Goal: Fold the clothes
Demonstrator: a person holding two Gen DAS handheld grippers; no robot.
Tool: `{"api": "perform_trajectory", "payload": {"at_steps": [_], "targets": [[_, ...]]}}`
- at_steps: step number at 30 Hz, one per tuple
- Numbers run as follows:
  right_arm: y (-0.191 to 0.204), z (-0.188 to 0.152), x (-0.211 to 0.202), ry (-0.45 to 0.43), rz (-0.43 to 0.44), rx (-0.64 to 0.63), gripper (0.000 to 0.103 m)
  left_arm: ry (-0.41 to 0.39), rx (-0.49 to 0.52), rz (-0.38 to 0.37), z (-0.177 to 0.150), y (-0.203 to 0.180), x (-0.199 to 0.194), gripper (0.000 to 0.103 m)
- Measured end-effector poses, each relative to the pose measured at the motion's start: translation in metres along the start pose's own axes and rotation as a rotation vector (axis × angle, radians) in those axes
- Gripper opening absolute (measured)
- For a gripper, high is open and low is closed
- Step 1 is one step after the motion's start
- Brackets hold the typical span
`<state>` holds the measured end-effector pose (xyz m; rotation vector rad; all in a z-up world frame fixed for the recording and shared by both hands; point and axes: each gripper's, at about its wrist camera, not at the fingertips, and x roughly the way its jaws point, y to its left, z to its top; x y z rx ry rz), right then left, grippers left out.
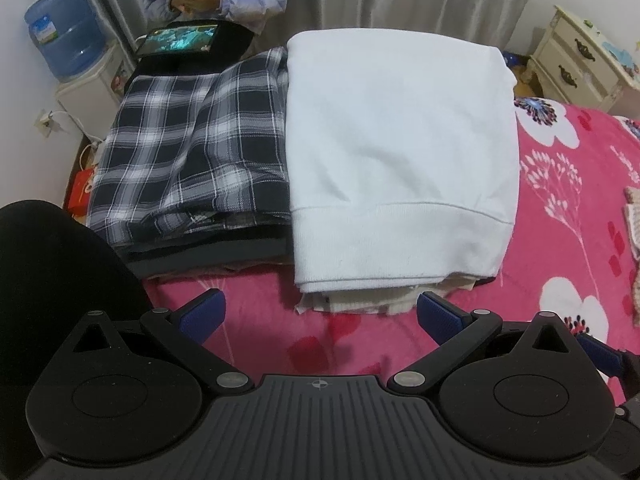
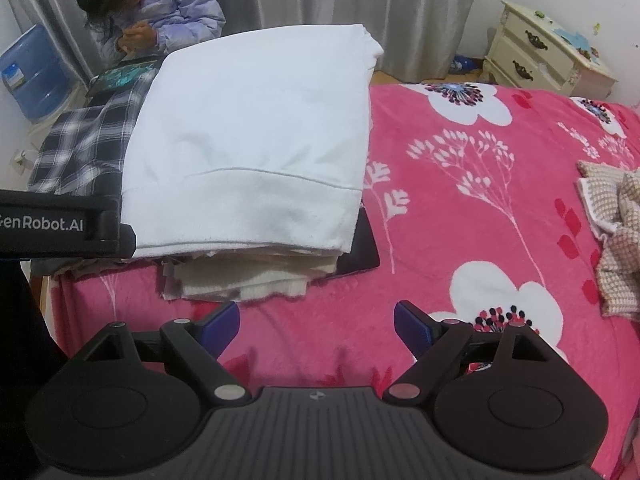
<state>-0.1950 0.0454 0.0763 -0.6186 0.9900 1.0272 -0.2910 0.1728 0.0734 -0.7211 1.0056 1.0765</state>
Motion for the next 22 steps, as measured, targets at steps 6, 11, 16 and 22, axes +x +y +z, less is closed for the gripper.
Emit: {"api": "perform_trajectory", "payload": {"at_steps": [6,11,16,22], "targets": [[0.0017,-0.0002,0.0011,0.005,0.002,-0.003,0.088,0.006,-0.003,0.006,-0.0002,0.0004,0.0009,0.103],[0.0025,0.0005,0.0014,0.005,-0.001,-0.001,0.088,0.01,-0.001,0.009,-0.0002,-0.0002,0.0015,0.103],[0.0045,0.0009,0.0014,0.005,0.001,-0.005,0.088,0.014,-0.008,0.014,0.0001,0.0019,0.0023,0.103],[0.0069,0.0003,0.0026,0.009,0.004,-0.013,0.088,0.02,-0.015,0.021,-0.0002,0.0051,0.0042,0.103]]}}
